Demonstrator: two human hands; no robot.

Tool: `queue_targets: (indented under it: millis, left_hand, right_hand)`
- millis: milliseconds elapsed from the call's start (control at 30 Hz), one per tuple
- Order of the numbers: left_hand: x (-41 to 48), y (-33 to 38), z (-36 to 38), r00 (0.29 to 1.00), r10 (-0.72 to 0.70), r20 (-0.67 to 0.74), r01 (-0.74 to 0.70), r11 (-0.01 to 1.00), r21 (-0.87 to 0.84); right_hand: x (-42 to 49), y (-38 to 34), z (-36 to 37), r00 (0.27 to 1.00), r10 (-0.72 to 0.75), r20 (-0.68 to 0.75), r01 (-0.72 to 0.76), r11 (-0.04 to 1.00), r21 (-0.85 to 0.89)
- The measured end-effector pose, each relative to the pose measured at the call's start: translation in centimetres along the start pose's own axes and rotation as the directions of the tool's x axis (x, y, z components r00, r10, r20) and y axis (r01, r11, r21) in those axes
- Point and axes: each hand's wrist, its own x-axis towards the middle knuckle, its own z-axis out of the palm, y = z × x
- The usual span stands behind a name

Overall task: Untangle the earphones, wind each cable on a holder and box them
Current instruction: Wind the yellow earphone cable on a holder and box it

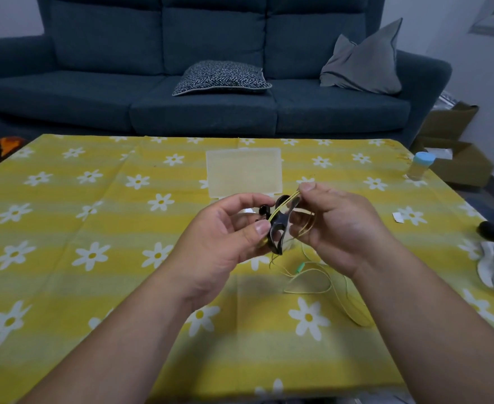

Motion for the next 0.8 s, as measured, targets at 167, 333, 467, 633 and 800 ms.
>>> queue_targets:
  millis: [167, 333, 467, 633, 800]
  left_hand:
    - [0.1, 0.0, -0.4, 1.000, -0.018, -0.018, 0.017, 0.999, -0.045]
    - [0.4, 0.3, -0.9, 0.989, 0.027, -0.148, -0.030, 0.999, -0.016]
    - [0.6, 0.2, -1.0, 0.956, 0.126, -0.266, -0.106, 0.990, 0.090]
    - [0.7, 0.2, -1.3, 0.923, 0.176, -0.341, -0.125, 0.978, 0.166]
    - [0.7, 0.3, -1.6, 0.912, 0.170, -0.372, -0.122, 0.981, 0.149]
  right_hand:
    - [-0.1, 0.8, 0.0, 0.998, 0.064, 0.024, -0.053, 0.943, -0.328]
    - [-0.9, 2.0, 0.7, 0.983, 0.116, 0.146, -0.020, 0.846, -0.533]
    - [-1.7, 2.6, 1.5, 0.960, 0.145, 0.240, 0.017, 0.825, -0.565]
    - [-2.0, 2.6, 1.7, 0.944, 0.150, 0.292, 0.049, 0.815, -0.577]
    - [-2.3, 2.2, 1.6, 0.921, 0.147, 0.361, 0.104, 0.799, -0.592]
